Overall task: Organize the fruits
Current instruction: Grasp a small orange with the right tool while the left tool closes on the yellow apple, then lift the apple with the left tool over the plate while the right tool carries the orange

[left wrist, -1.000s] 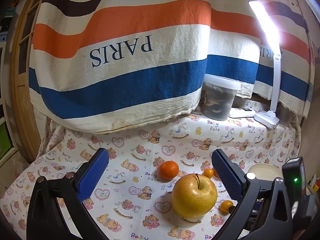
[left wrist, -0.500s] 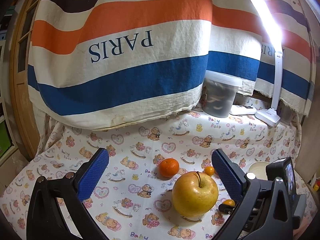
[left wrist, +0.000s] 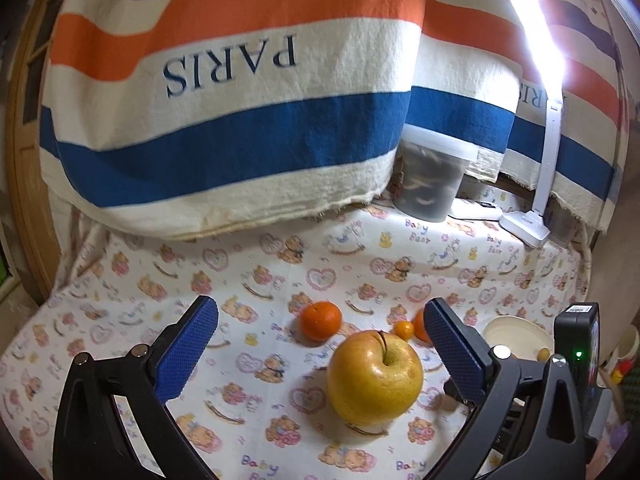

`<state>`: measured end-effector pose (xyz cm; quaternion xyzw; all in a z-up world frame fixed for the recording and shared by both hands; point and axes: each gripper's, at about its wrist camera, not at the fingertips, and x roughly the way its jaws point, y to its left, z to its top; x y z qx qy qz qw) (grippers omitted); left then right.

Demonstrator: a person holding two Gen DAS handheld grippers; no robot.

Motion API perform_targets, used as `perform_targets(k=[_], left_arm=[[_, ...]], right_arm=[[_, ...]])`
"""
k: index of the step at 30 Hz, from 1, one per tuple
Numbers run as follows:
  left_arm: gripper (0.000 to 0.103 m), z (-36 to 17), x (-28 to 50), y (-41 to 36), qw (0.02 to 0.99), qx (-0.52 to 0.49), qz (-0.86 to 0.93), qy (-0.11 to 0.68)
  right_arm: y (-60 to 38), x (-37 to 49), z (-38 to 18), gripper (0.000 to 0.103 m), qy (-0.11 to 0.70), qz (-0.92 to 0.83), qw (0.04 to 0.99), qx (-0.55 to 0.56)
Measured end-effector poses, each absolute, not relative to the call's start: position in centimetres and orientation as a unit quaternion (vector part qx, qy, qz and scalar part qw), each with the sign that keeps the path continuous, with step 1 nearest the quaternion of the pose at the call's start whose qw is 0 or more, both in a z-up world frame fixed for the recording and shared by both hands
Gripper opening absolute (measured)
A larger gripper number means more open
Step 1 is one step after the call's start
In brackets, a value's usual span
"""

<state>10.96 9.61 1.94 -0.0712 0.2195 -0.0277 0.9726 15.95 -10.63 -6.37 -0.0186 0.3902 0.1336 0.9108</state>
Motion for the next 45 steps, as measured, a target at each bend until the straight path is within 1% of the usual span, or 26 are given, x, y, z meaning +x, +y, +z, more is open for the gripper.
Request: perform_targets(k=[4,8,13,17,19,25,27,30,33,38,41,45], left_arm=[[0.102,1.2,11.6,9.0,0.965,-0.075,-0.058,0.245],[0.102,-0.4,13.0,7.6,0.955,-0.062,-0.101,0.271],[0.101,-3.9,15.1,4.3,0.941,0.021,-0.106,0.320],[0.101,-5.5,15.0,1.9,0.939,0.076,-0.089,0.323],[0.101,-6.2,15.4,1.2,0.932,0.090,-0.093,0.339],[0.101,-7.2,17.1,2.5,0.918,0.032,-0.091,0.384],[0.096,-7.5,17.5,3.1,0.914,0.015,-0.087,0.396],[0.089,-7.5,17.3,3.1,0.914,0.009,-0.098,0.394],[0.088,-7.4,17.1,2.6,0.915,0.025,-0.090,0.391],[0.087,-7.3,17.4,3.0,0.919,0.006,-0.080,0.387],[0.087,-6.5,16.5,3.4,0.931,0.001,-0.082,0.356],[0.087,-5.2,14.6,2.9,0.950,0.025,-0.072,0.302]], right_arm=[[-11.8,15.7,-6.1,0.031,0.370,0.129,0.920,0.001],[-13.0,15.3,-5.5,0.031,0.367,0.127,0.922,0.012],[-14.6,13.9,-4.5,0.031,0.353,0.122,0.928,0.000],[-16.7,12.6,-4.1,0.031,0.348,0.121,0.930,0.005],[-17.5,12.3,-4.3,0.031,0.353,0.116,0.928,0.002],[-20.3,10.9,-4.6,0.031,0.350,0.117,0.929,-0.001],[-21.3,10.5,-4.3,0.031,0.343,0.116,0.932,0.004],[-22.7,10.3,-3.9,0.031,0.325,0.112,0.939,0.017],[-23.3,10.4,-4.0,0.031,0.319,0.102,0.942,0.014],[-24.0,10.3,-4.0,0.031,0.318,0.105,0.942,0.019],[-24.6,9.7,-3.3,0.031,0.304,0.100,0.947,0.030],[-26.1,9.1,-2.1,0.031,0.283,0.090,0.953,0.056]])
